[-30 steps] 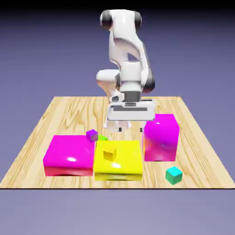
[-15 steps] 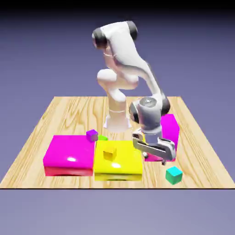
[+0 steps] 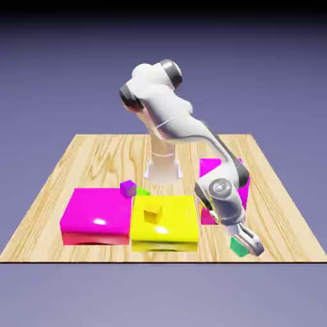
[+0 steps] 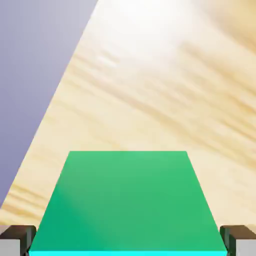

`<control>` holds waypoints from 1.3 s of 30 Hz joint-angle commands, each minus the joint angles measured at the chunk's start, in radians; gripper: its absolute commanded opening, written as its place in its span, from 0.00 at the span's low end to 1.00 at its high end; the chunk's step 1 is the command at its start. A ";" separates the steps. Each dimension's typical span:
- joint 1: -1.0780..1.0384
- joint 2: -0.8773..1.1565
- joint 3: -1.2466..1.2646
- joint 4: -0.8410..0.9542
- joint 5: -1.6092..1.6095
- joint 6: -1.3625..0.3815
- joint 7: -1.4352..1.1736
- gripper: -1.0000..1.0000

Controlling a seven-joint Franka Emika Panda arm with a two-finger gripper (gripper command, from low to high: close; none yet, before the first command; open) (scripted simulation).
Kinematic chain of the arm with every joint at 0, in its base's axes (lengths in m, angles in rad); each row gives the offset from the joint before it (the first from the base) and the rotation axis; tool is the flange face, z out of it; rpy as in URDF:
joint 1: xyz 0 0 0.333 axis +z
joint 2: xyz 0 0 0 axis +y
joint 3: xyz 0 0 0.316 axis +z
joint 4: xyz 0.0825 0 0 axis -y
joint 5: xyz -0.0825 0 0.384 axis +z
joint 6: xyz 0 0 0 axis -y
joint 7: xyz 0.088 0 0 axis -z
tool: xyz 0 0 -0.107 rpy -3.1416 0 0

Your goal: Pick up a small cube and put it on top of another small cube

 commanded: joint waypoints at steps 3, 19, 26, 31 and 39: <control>-0.079 -0.104 0.064 -0.007 0.053 -0.099 -0.037 0.00; 0.030 -0.634 -0.504 -0.112 0.435 -0.467 -0.592 0.00; 0.017 -0.785 -0.640 -0.227 0.545 -0.569 -0.722 0.00; 0.017 -0.785 -0.640 -0.227 0.545 -0.569 -0.722 0.00; 0.042 -0.693 -0.614 -0.310 0.591 -0.390 -0.756 1.00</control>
